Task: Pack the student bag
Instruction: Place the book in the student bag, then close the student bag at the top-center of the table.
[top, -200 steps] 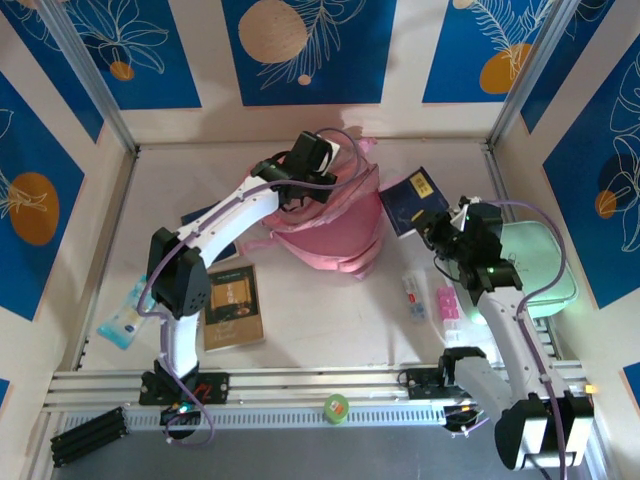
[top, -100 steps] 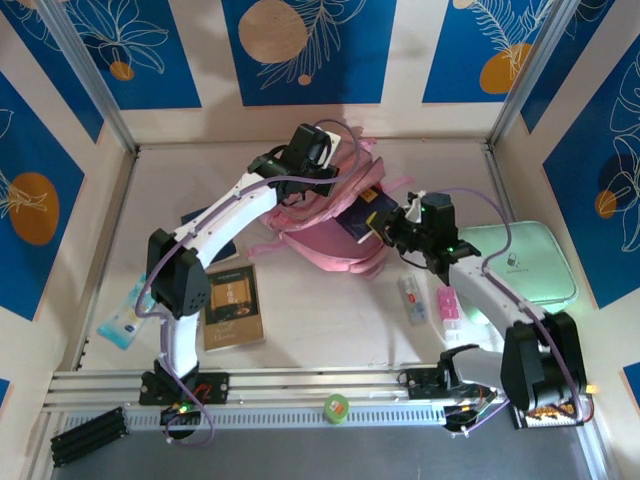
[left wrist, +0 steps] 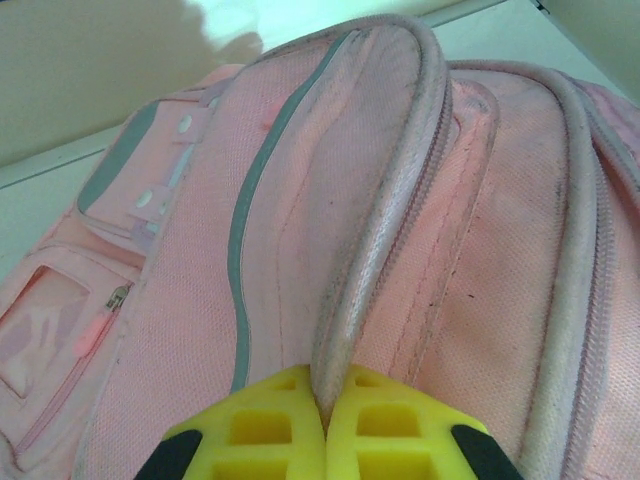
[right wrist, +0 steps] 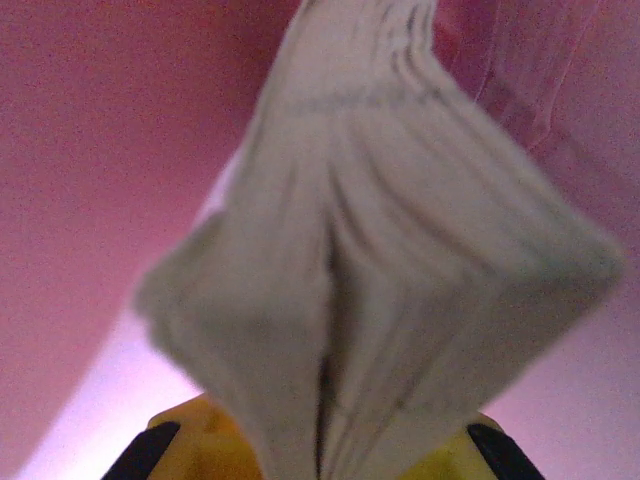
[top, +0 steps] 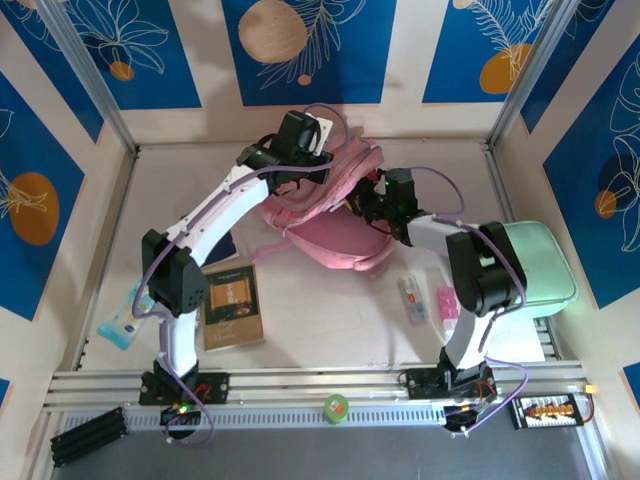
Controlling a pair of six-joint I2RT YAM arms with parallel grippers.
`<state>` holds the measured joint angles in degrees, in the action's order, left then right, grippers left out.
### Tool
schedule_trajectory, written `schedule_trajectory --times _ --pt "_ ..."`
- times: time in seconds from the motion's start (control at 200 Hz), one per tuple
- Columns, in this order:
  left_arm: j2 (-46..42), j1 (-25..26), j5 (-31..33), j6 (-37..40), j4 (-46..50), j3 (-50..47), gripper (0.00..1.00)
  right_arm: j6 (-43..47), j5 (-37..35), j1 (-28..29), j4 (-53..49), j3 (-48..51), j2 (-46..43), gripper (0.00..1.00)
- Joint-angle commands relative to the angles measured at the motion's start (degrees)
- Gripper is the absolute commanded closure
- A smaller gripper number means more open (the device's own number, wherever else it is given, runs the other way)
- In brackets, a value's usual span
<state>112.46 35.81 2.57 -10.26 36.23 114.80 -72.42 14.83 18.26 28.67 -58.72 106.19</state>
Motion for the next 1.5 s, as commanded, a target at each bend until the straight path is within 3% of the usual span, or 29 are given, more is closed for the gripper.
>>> schedule_trajectory --times 0.0,0.185,0.305,0.435,0.765,1.055,1.115,1.275,1.495 --pt "-2.2 -1.0 -1.9 -1.2 -5.1 3.4 1.00 -3.2 -1.3 1.3 5.3 -4.0 5.1 0.97" --pt "-2.1 -1.2 -2.8 -1.2 -5.2 3.1 1.00 -3.0 -5.3 3.7 -0.6 -10.2 11.2 0.90" --pt "-2.2 -1.3 -2.3 -1.1 -5.2 2.9 1.00 -3.1 -2.8 3.5 -2.0 -12.2 12.7 0.71" --pt "-2.5 -1.6 -1.6 -1.2 -5.5 1.7 1.00 -4.3 -2.2 2.0 -2.6 -7.6 8.3 0.51" --pt "-0.2 -2.6 -1.0 -2.0 -8.3 -4.5 1.00 -0.5 -1.3 -2.9 -10.8 11.5 -13.2 0.47" --pt "7.0 -2.6 -3.9 -3.3 -8.1 -5.9 1.00 10.1 -14.8 -7.8 -36.8 19.5 -34.8 0.42" --pt "7.7 -2.7 -4.3 -3.8 -7.6 -6.0 0.89 13.0 -14.9 -9.2 -39.9 18.9 -37.2 0.40" --pt "4.6 -2.8 -4.3 -6.9 -5.4 -9.4 0.43 20.2 -14.2 -9.0 -45.4 14.4 -39.5 0.33" --pt "-13.2 -3.3 -1.9 -13.1 -6.0 -30.2 0.11 25.2 -14.5 -3.8 -46.5 9.9 -37.7 0.17"
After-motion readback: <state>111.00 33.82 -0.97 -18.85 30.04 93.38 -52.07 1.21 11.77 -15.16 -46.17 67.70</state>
